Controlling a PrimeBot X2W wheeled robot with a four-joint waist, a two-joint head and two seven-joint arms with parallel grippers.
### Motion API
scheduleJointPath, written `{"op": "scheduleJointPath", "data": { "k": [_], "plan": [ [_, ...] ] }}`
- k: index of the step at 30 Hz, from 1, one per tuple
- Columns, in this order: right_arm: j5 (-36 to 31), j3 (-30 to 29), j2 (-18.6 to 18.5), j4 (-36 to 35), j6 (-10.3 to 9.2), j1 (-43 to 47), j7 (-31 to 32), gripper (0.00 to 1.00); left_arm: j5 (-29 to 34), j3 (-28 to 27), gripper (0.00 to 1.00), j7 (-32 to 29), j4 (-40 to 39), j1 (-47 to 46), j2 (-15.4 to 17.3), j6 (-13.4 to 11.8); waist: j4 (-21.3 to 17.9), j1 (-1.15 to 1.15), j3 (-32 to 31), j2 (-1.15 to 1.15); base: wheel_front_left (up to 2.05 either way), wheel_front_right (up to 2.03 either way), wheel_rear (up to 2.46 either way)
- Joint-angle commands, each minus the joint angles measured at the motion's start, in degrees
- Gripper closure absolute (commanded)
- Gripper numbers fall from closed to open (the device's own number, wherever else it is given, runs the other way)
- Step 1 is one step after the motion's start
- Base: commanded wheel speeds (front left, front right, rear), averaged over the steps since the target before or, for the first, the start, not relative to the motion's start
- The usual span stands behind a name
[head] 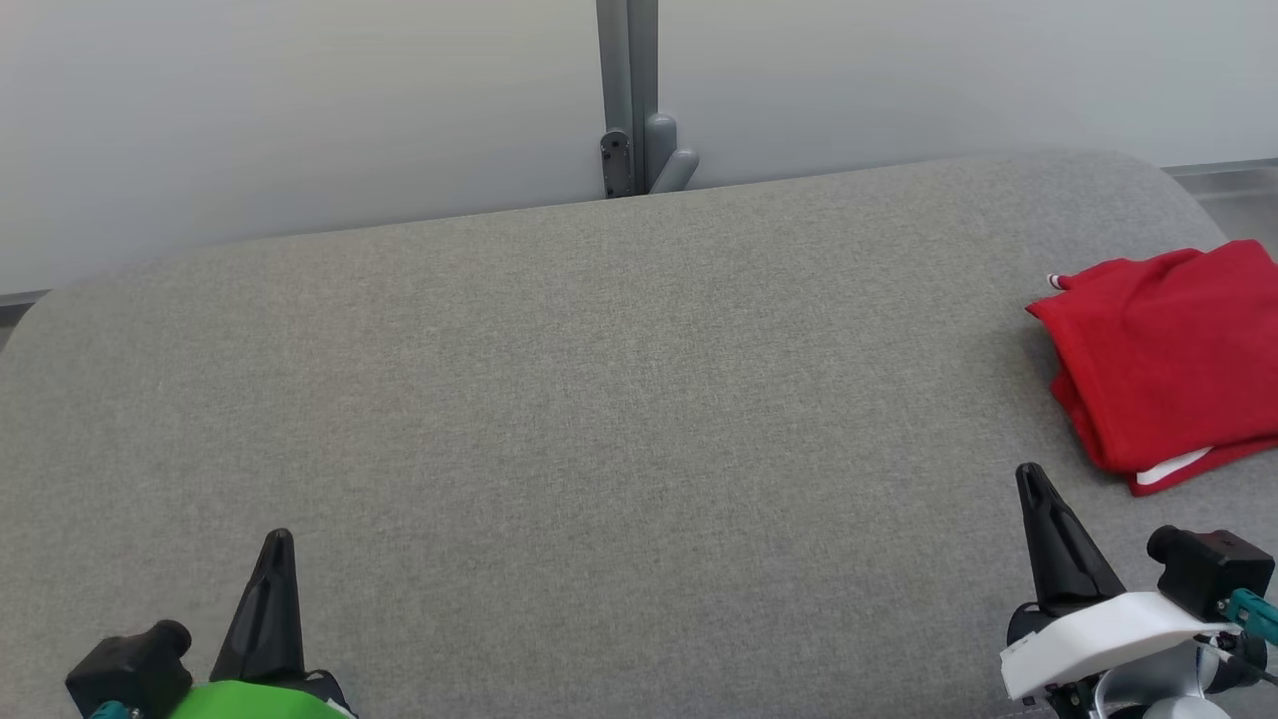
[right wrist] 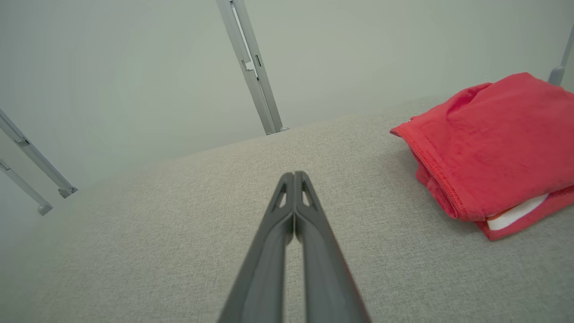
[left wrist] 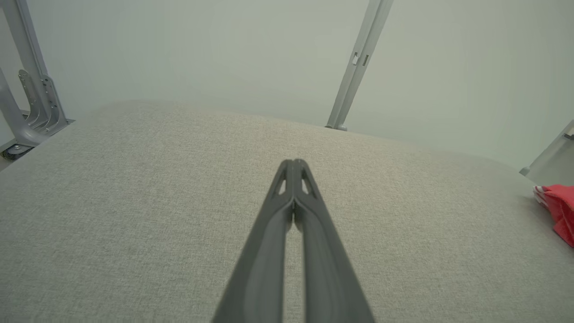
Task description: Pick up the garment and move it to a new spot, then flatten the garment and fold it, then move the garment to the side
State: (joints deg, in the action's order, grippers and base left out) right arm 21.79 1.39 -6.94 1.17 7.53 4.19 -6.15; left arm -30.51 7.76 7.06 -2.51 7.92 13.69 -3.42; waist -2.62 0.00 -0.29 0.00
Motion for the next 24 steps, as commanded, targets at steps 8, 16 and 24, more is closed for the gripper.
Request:
{"op": "scheduleJointPath", "data": {
  "k": [8, 16, 24],
  "plan": [
    [9.8, 0.5, 0.1, 0.2, -0.01, -1.8, 0.8, 1.00, -9.4, -2.7, 1.00, -1.6, -0.2, -0.1, -0.4, 1.7, 0.2, 0.00, 0.0, 0.00, 0.00, 0.00, 0.00],
    [17.1, 0.9, 0.4, 0.9, -0.02, -2.2, 1.4, 1.00, -16.2, -4.7, 1.00, -3.2, 0.2, -0.1, -1.2, 2.8, 0.4, 0.00, 0.1, 0.00, 0.00, 0.00, 0.00],
    [23.7, 1.3, 0.8, 1.6, -0.02, -2.6, 2.0, 1.00, -22.3, -6.7, 1.00, -4.8, 0.7, -0.1, -2.1, 3.8, 0.6, 0.00, 0.1, 0.00, 0.00, 0.00, 0.00]
  ]
}}
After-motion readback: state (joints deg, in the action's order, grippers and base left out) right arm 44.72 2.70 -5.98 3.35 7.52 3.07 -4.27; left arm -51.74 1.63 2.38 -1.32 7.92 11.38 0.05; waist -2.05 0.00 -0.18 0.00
